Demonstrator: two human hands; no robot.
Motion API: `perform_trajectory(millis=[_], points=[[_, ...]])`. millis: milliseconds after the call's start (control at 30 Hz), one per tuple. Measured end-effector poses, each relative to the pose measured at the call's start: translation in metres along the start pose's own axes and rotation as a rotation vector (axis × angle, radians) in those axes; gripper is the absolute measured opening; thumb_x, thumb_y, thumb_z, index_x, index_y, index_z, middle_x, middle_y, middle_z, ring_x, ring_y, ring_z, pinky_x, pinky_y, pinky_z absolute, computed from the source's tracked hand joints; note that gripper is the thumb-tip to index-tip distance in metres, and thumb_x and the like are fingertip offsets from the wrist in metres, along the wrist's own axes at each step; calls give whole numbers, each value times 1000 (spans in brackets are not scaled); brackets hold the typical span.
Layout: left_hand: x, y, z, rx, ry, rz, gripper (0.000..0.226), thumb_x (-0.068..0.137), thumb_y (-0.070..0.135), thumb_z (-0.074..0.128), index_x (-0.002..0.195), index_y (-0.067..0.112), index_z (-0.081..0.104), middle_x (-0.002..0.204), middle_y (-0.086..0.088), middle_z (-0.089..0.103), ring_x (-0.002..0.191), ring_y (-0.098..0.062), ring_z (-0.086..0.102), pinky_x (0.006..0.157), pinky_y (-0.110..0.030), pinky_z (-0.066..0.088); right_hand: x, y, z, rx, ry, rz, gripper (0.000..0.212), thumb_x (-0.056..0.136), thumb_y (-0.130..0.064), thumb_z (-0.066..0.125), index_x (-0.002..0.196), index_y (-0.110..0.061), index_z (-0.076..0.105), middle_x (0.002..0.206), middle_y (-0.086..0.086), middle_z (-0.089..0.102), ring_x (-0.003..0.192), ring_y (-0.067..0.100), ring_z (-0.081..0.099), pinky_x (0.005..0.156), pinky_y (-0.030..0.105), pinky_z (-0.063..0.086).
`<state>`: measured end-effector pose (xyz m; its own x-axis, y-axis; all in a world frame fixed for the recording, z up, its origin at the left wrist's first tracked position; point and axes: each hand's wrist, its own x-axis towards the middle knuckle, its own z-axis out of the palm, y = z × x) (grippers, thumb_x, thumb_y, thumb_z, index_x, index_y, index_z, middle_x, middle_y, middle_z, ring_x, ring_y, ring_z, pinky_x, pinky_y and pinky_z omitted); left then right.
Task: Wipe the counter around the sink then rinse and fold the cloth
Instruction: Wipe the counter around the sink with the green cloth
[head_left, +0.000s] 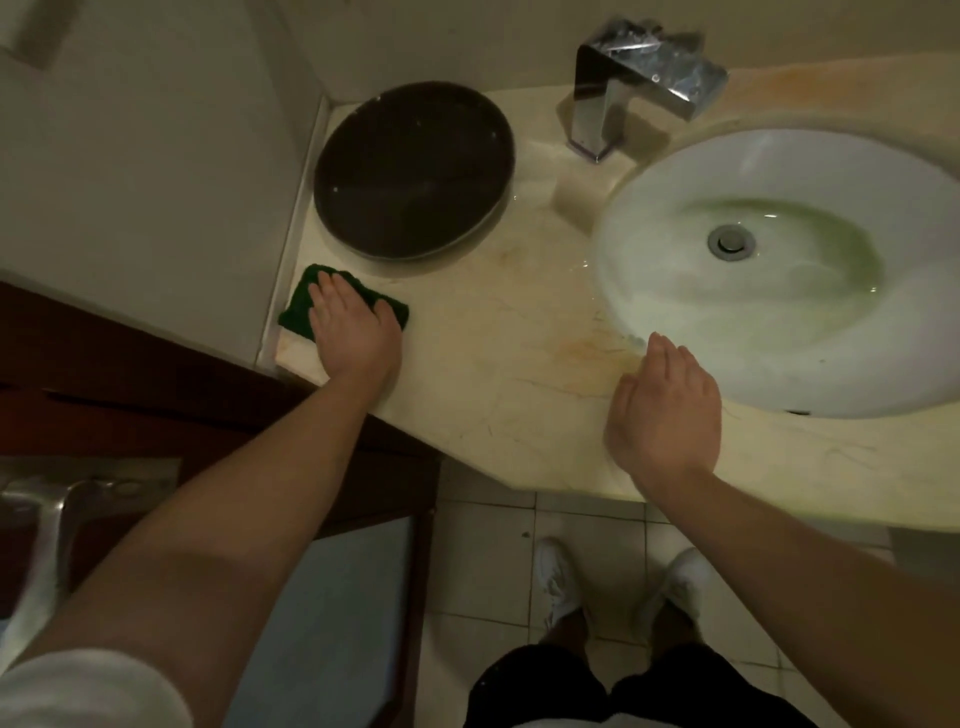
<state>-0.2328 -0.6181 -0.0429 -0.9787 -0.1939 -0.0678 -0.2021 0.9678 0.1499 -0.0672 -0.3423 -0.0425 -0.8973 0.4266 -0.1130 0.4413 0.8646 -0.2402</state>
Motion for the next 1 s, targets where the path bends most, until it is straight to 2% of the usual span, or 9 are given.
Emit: perform_trajectory(millis=[67, 133, 233, 400, 533, 733, 867, 933, 1000], points=[[-12, -5, 2, 57, 3, 81, 66, 98, 33, 23, 151, -4, 8, 160, -20, 9, 148, -32, 7, 121, -43, 7, 0, -1, 0, 15, 10, -3, 55, 95, -27, 38, 145, -4, 33, 145, 16, 46, 137, 32, 38, 114, 44, 29], [-36, -4, 8, 125, -13, 252, 68, 96, 35, 17, 150, -5, 13, 160, -21, 12, 148, -34, 8, 121, -47, 9, 0, -2, -2, 25, 12, -1, 55, 95, -27, 37, 145, -4, 33, 145, 16, 45, 137, 32, 37, 113, 44, 28], [-60, 0, 7, 51, -67, 370, 68, 96, 37, 26, 152, 1, 10, 161, -17, 11, 149, -29, 8, 121, -42, 6, -1, -2, -2, 23, 18, -9, 56, 95, -28, 32, 145, -3, 33, 144, 17, 46, 135, 33, 38, 112, 45, 29], [-23, -34, -10, 50, -43, 110, 68, 99, 36, 28, 153, 3, 4, 162, -14, 5, 149, -26, 2, 122, -40, 5, -2, -1, -2, 29, 24, -18, 60, 92, -33, 23, 143, -3, 35, 140, 17, 50, 132, 34, 41, 110, 46, 33], [-11, -50, -14, 2, -46, 45, 69, 99, 40, 25, 153, 3, 4, 162, -14, 4, 149, -25, 2, 122, -38, 2, 0, 0, -1, 29, 25, -26, 60, 91, -33, 24, 142, -3, 35, 137, 18, 52, 129, 35, 44, 108, 47, 35], [-27, -29, -4, -87, 48, -207, 71, 96, 38, 27, 153, 2, 3, 162, -13, 4, 149, -24, 3, 121, -38, 1, 0, -1, -2, 53, 35, -26, 61, 91, -33, 22, 143, -2, 36, 138, 17, 52, 129, 34, 44, 108, 46, 34], [-39, -8, -3, -122, 61, -397, 74, 96, 39, 27, 151, -3, 2, 161, -19, 3, 149, -30, 2, 121, -42, 4, -1, -1, -1, 65, 51, -27, 61, 90, -32, 22, 142, -1, 36, 135, 19, 53, 128, 35, 45, 106, 47, 35], [-49, 6, -3, -40, 62, -379, 73, 97, 39, 28, 151, -5, 6, 160, -21, 8, 148, -33, 8, 121, -43, 9, -1, -2, 0, 68, 51, -24, 61, 90, -32, 23, 141, -1, 37, 134, 20, 53, 126, 36, 46, 106, 47, 36], [-62, 23, 1, -22, 65, -245, 72, 96, 39, 29, 151, -4, 8, 160, -20, 11, 148, -32, 11, 121, -43, 11, -1, -1, 0, 57, 48, -31, 61, 90, -32, 23, 141, -1, 37, 135, 20, 53, 127, 37, 45, 106, 48, 36]])
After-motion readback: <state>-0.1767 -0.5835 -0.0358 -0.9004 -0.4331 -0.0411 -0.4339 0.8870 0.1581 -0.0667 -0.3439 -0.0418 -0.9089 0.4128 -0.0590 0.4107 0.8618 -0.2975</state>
